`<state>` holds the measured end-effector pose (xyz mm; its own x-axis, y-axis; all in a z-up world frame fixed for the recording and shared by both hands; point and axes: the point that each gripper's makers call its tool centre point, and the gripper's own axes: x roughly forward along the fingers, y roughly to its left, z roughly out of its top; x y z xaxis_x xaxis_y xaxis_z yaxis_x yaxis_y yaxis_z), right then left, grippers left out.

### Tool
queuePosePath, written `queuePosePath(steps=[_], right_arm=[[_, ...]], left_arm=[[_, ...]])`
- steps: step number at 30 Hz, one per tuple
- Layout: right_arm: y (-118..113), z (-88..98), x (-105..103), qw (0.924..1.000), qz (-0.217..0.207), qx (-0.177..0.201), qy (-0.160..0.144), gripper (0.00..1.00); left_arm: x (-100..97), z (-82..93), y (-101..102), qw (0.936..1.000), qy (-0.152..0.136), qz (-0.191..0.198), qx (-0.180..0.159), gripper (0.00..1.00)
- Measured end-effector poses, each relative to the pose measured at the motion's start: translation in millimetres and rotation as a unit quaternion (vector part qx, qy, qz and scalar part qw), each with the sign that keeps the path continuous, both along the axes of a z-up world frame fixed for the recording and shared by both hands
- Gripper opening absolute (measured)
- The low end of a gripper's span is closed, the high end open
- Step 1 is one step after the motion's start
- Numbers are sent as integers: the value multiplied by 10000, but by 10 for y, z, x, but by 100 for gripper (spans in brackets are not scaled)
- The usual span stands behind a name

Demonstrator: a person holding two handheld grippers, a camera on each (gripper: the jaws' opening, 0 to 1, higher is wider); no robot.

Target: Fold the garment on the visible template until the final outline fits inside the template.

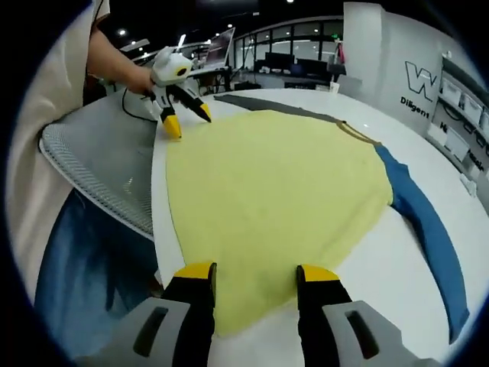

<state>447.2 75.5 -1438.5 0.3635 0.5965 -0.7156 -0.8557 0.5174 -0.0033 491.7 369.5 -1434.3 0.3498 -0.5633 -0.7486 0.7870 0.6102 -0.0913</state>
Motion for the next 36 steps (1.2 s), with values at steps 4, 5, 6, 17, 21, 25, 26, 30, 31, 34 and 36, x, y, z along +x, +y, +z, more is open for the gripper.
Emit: queuePosePath(steps=[4, 5, 6, 17, 21, 25, 26, 30, 31, 34, 36], right_arm=[[39, 162, 269, 9989, -314, 330, -117, 38], [54, 197, 389, 9984, -375, 388, -171, 39], [61, 213, 478, 9979, -443, 431, -185, 40], [187, 161, 1422, 9956, -690, 592, -225, 62], [156, 142, 1688, 9958, -710, 494, -292, 73], [13, 135, 1918, 9942, -924, 430, -334, 85], [-38, 127, 1975, 9936, -992, 428, -324, 88], [-201, 39, 2067, 9909, -1274, 406, -168, 99], [-230, 4, 2070, 9904, -1326, 367, -128, 99], [-303, -111, 2002, 9886, -1461, 351, 129, 99], [-378, -164, 1945, 9902, -1390, 161, -7, 100]], left_arm=[[297, 166, -80, 9993, -341, 11, -164, 64], [421, 175, -107, 9991, -400, 21, -158, 65], [500, 171, -129, 9991, -404, 17, -158, 66], [1369, 170, -435, 9986, -381, -3, -357, 83], [1553, 109, -383, 9990, -386, 30, -203, 87], [1766, 65, -258, 9989, -342, 301, -83, 94], [1801, 59, -238, 9987, -311, 387, -112, 97], [1823, -122, -83, 9973, 128, 718, 127, 99], [1803, -171, -47, 9968, 198, 740, 225, 99], [1838, -199, -13, 9971, -166, 682, 279, 99], [1826, -190, 26, 9961, -282, 806, 228, 99]])
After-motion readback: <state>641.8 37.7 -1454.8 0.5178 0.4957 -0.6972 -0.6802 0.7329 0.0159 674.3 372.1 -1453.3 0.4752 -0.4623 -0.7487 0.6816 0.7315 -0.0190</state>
